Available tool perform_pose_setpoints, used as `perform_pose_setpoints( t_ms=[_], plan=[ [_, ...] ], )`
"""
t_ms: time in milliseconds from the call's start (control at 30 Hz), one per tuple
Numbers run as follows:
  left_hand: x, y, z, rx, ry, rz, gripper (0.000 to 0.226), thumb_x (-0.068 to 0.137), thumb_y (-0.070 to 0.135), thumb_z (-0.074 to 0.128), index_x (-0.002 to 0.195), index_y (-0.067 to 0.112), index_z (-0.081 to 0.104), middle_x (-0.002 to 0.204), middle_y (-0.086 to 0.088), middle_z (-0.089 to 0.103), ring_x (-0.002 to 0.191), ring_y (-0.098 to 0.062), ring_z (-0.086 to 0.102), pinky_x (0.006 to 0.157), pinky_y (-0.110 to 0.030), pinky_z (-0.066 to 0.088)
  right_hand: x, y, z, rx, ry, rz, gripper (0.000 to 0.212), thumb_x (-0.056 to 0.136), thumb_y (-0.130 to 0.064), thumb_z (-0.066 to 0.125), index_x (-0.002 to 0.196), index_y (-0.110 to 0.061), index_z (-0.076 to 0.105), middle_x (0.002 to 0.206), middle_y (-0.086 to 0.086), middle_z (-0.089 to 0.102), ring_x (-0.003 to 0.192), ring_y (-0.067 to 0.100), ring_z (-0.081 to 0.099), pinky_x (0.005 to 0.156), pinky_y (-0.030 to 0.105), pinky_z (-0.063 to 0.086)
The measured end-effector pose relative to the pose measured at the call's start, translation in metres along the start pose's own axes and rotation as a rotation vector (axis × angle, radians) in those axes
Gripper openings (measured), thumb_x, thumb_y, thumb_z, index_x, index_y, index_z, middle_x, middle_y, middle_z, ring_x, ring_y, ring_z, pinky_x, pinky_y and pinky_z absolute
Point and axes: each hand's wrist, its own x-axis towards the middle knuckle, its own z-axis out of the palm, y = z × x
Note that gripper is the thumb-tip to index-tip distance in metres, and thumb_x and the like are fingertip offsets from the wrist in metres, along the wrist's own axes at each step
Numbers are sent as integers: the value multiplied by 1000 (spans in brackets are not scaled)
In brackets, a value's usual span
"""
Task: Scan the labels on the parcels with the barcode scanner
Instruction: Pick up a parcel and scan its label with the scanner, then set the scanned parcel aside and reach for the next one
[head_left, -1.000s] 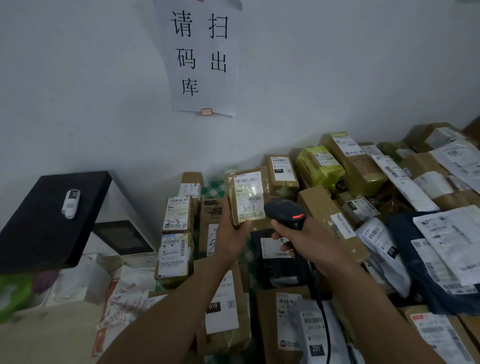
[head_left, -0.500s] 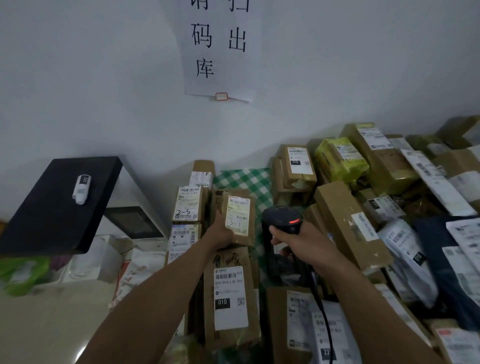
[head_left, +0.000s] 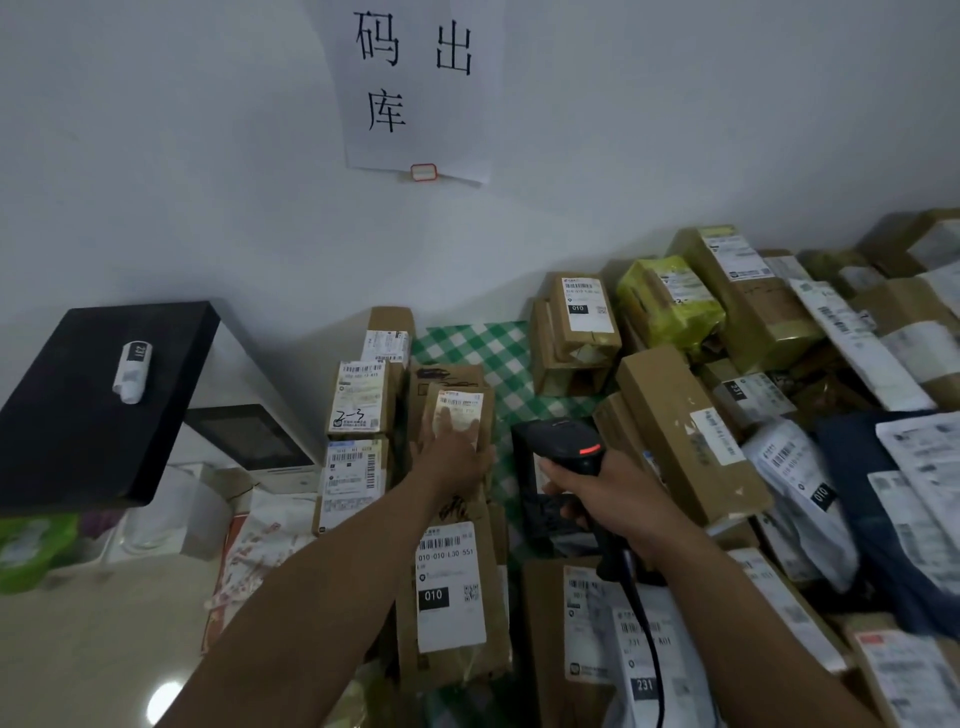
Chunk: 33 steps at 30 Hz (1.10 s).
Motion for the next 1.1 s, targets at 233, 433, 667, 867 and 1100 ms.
perform_pose_setpoints(
  t_ms=[233,433,667,867,1100],
  plan=[
    [-2,-10,5,10,35,-99,87,94,78,19,163,27,13,168,-22,-13,151,-42,-26,118,-56,-20,-8,14,-7,28,11,5,11,99,-29,67,109,-24,70,87,3,76,65,11,65,60,25,53],
    [-39,23,-3,-86,186,116,60,107,49,38,153,12,41,165,-16,28,157,-34,0,126,-47,-8,-30,34,-19,78,51,11,14,98,-34,69,111,-32,68,94,5,79,71,14,68,68,30,55],
    [-123,88,27,-278,232,346,35,102,34,58,135,22,61,135,0,57,121,-19,57,101,-34,47,-76,73,-33,108,183,10,16,97,-36,69,102,-22,73,79,-4,77,63,9,69,61,27,54],
    [-184,97,107,-299,87,252,33,101,27,62,134,23,61,131,-1,62,116,-17,62,95,-27,49,-109,123,-43,125,166,11,12,97,-36,70,107,-30,69,89,-1,77,68,13,70,64,27,56],
    [-229,114,202,-629,68,59,24,99,20,67,122,15,67,119,6,68,113,-17,66,93,-29,53,-132,176,-65,76,113,-3,18,95,-32,73,110,-25,68,89,5,77,71,21,70,63,32,56]
  ],
)
